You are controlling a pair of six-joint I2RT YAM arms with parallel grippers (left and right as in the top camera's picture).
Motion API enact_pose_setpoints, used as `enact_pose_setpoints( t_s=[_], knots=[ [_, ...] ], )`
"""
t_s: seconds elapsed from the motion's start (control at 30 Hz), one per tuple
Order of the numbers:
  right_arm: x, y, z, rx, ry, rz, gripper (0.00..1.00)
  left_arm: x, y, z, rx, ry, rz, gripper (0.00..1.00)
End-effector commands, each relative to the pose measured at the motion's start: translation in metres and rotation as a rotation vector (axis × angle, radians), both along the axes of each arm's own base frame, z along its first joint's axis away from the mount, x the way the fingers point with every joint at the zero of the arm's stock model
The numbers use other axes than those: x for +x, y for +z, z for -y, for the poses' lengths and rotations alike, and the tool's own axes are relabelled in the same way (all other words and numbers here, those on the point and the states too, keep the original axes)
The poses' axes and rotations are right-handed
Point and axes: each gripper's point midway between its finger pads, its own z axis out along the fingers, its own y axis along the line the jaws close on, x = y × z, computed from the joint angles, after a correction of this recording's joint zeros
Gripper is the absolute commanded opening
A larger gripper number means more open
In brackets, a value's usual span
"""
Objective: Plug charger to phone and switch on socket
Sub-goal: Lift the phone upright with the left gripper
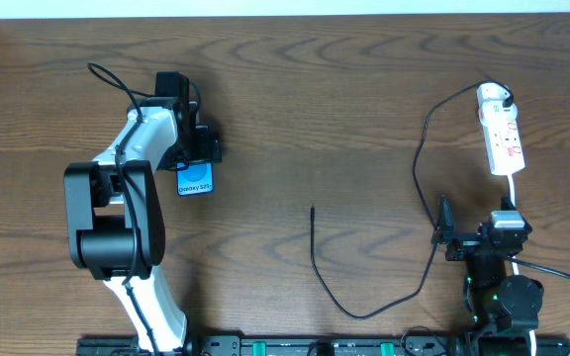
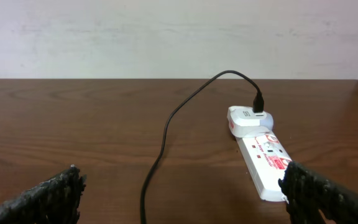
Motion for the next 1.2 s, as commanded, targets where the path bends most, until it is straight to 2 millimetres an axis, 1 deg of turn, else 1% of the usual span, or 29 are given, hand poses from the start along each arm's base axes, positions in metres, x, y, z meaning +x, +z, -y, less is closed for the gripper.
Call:
enact_pose_setpoints(
  t_s=[0.0, 0.33, 0.6, 1.17],
  knots=[
    [0.000, -0.001, 0.001, -0.015, -0.005, -0.001, 0.99, -0.009, -0.001, -0.003, 0.012, -0.005, -0.026, 0.93],
    [0.000, -0.001, 0.001, -0.015, -0.005, -0.001, 0.99, -0.010, -0.003, -0.003, 0.012, -0.005, -0.026, 0.93],
    [0.000, -0.001, 0.001, -0.015, -0.005, 0.000, 0.99, -0.011, -0.011, -0.003, 0.013, -0.005, -0.014, 0.94],
    [0.000, -0.001, 0.001, -0.015, -0.005, -0.001, 0.99, -0.012, -0.011, -0.003, 0.013, -0.005, -0.017, 0.93]
  ],
)
